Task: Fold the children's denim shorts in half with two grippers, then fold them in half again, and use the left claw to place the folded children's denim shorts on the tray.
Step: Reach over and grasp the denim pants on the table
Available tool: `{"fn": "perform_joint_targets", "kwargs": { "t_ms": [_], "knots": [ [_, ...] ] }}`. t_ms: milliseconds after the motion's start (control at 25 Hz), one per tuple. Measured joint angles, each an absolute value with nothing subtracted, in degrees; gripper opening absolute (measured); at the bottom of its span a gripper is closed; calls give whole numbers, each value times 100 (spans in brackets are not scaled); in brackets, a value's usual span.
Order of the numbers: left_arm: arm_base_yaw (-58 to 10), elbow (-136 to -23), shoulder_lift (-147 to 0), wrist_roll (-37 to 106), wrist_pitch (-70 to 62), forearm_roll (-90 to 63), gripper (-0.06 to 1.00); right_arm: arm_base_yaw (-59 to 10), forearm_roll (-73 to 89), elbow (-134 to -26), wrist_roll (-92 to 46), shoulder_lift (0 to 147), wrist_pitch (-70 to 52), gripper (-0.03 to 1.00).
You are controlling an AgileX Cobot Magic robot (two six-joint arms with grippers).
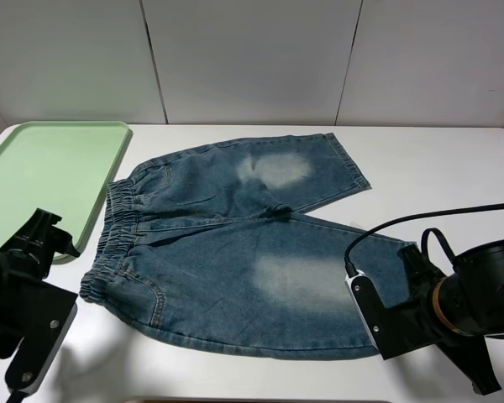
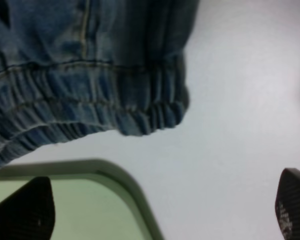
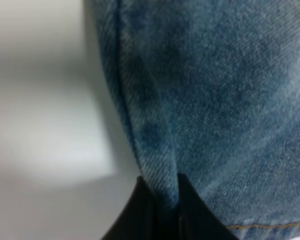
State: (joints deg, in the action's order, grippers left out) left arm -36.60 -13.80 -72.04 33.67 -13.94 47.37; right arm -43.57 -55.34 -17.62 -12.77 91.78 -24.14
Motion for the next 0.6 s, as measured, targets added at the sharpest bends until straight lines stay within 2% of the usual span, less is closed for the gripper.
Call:
{"fn": "perform_joint_targets", "kwargs": {
  "t_ms": [600],
  "knots": [
    [-3660,-2201,-9103,2801,-1179,5009,87,-4357,-5529,-1762,-1014,9178,-2005,1]
  ]
}}
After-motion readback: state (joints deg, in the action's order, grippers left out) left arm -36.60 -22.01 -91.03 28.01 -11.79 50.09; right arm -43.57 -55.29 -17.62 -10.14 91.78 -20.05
